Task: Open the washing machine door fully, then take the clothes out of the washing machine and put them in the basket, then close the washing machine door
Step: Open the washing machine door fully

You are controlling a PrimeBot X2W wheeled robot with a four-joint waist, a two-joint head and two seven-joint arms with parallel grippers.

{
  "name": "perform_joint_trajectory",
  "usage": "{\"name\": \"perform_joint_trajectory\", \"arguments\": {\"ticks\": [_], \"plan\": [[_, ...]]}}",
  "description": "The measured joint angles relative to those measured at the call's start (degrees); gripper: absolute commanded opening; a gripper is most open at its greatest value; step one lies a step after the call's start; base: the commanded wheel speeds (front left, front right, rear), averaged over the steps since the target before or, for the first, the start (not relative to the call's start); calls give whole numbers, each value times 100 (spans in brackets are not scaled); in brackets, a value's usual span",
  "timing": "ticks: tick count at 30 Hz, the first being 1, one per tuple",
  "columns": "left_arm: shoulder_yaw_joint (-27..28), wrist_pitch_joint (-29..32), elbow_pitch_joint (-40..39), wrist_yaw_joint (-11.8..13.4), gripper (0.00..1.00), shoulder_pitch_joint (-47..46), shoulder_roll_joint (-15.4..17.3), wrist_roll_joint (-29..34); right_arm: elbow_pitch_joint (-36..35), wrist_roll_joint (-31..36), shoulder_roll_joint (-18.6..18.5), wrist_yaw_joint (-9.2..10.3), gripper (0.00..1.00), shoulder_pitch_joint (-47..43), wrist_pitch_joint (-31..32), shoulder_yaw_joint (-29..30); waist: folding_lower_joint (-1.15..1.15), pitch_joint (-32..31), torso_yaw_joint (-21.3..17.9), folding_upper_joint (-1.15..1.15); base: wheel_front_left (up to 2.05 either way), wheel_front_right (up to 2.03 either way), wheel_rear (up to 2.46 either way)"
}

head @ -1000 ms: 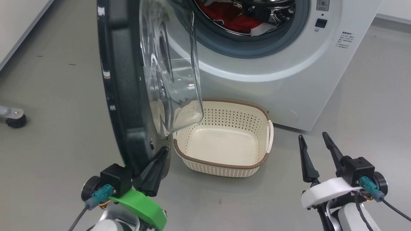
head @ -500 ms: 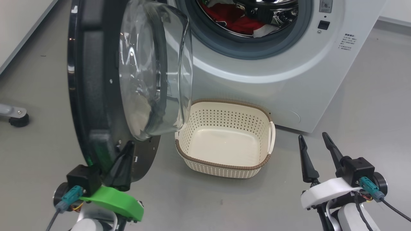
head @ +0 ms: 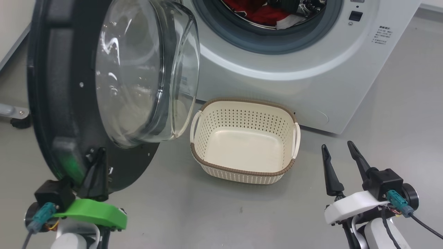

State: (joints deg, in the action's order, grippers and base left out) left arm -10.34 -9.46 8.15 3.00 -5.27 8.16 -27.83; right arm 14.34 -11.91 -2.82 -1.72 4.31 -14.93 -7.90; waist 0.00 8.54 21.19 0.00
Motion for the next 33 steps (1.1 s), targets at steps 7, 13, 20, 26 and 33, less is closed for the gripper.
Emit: {"name": "perform_joint_trajectory", "arguments": {"ticks": [7, 13, 20, 26, 33], "plan": [[290, -190, 162, 31, 0, -132, 2, -159, -31, 105, -1, -18, 100, 91, 0, -1, 0, 166, -17, 0, 0, 0, 0], [592, -322, 313, 76, 0, -352, -2, -265, -66, 159, -51, -18, 100, 227, 0, 12, 0, 357, -32, 0, 0, 0, 0], [1057, -407, 571, 132, 0, -620, 8, -400, -85, 203, -77, -23, 100, 391, 0, 22, 0, 617, -39, 0, 0, 0, 0], [1405, -432, 790, 176, 0, -861, 36, -550, -96, 258, -102, -22, 100, 521, 0, 55, 0, 811, -45, 0, 0, 0, 0], [1745, -480, 1072, 182, 0, -1154, 103, -599, -87, 352, -142, -22, 100, 630, 0, 86, 0, 959, -42, 0, 0, 0, 0]]}}
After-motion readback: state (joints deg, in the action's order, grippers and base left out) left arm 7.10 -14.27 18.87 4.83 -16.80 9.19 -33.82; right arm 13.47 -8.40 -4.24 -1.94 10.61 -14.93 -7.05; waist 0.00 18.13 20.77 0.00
